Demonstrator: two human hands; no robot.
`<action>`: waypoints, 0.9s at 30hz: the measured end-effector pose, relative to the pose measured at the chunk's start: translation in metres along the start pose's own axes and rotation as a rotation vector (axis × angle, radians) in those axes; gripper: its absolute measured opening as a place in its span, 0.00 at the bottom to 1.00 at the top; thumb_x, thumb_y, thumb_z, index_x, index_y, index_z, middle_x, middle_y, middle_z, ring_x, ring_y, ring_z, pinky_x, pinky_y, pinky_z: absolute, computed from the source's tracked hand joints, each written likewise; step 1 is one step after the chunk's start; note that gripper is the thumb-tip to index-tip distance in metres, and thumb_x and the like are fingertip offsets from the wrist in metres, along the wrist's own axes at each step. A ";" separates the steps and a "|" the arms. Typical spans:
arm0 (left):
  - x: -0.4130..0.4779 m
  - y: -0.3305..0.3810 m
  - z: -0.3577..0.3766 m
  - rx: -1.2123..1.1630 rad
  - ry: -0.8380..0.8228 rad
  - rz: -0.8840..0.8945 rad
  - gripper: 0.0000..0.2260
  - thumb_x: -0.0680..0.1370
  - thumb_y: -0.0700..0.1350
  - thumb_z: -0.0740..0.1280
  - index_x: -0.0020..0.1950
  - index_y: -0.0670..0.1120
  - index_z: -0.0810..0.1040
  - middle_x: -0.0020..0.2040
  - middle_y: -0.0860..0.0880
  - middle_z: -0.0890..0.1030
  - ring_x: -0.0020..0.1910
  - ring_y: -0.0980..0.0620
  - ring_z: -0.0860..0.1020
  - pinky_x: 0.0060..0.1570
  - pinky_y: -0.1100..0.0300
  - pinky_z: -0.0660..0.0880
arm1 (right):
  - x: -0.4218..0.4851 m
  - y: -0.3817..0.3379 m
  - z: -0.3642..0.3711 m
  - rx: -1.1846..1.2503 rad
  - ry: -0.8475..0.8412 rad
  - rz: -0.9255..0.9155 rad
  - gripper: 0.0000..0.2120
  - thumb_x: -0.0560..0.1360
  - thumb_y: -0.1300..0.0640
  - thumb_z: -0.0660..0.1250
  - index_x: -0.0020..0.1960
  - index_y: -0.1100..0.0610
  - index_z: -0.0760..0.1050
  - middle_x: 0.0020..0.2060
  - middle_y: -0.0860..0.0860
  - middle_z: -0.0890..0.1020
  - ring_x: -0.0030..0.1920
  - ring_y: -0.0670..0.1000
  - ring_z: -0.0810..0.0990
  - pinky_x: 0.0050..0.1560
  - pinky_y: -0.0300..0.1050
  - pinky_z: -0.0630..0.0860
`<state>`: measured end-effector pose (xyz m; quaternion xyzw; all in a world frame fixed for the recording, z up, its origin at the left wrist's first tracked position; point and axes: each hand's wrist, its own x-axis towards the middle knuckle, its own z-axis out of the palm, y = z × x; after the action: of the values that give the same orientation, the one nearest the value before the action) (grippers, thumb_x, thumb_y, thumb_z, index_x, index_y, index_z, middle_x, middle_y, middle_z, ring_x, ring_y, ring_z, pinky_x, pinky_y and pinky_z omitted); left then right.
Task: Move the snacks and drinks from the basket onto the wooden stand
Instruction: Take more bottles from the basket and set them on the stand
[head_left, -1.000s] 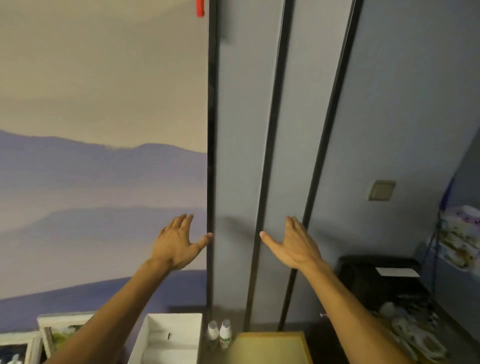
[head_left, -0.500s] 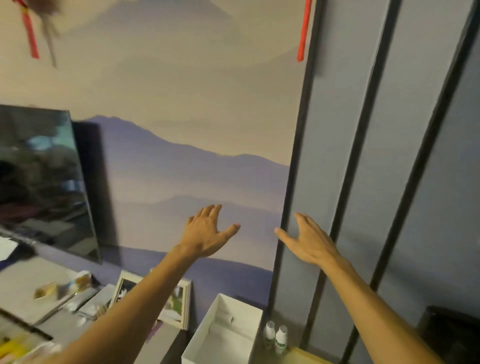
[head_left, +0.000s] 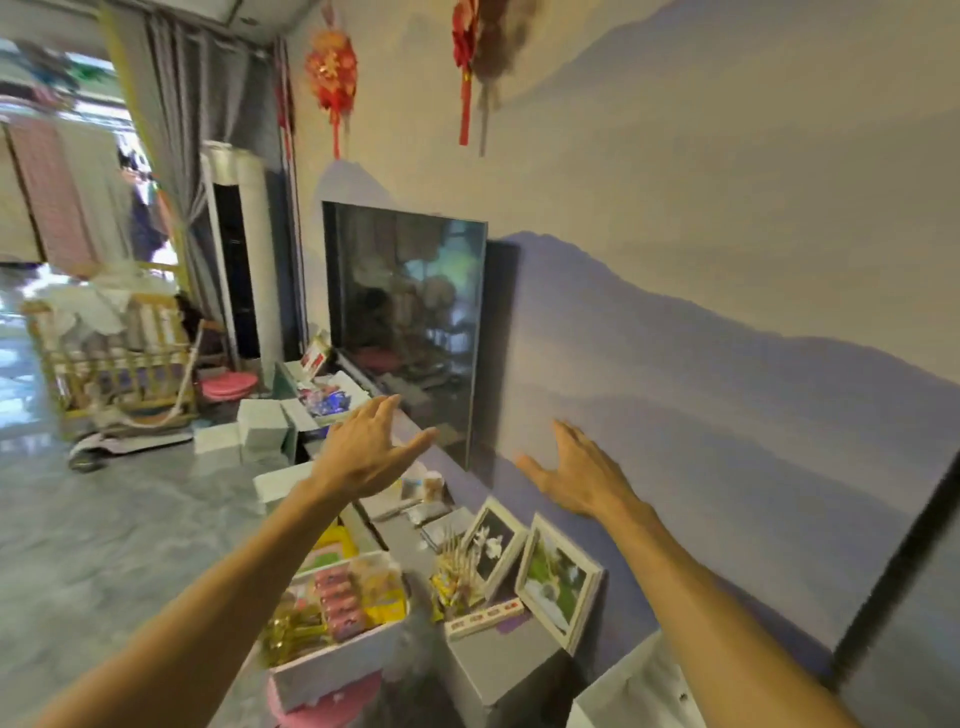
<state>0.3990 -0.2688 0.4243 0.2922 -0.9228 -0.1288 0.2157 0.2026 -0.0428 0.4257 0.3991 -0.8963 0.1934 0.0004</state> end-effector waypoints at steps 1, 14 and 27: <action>0.000 -0.023 -0.008 0.002 0.013 -0.038 0.50 0.71 0.82 0.48 0.83 0.50 0.61 0.82 0.46 0.65 0.77 0.42 0.68 0.74 0.41 0.68 | 0.013 -0.020 0.011 0.009 -0.021 -0.035 0.47 0.80 0.27 0.60 0.88 0.54 0.50 0.87 0.53 0.55 0.85 0.57 0.59 0.81 0.58 0.63; 0.013 -0.217 -0.028 0.044 0.007 -0.335 0.49 0.73 0.81 0.52 0.83 0.49 0.60 0.82 0.43 0.63 0.77 0.40 0.68 0.73 0.38 0.68 | 0.144 -0.186 0.135 0.045 -0.212 -0.247 0.47 0.78 0.26 0.61 0.86 0.51 0.54 0.84 0.53 0.63 0.80 0.59 0.68 0.74 0.61 0.71; 0.050 -0.330 0.092 0.021 -0.153 -0.563 0.53 0.70 0.85 0.50 0.83 0.48 0.61 0.80 0.43 0.67 0.74 0.40 0.72 0.71 0.39 0.72 | 0.253 -0.213 0.276 0.022 -0.459 -0.378 0.42 0.80 0.29 0.63 0.85 0.50 0.58 0.82 0.53 0.67 0.79 0.59 0.69 0.73 0.61 0.71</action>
<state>0.4787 -0.5513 0.2402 0.5286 -0.8202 -0.1954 0.0983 0.2252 -0.4489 0.2836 0.5920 -0.7807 0.1045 -0.1706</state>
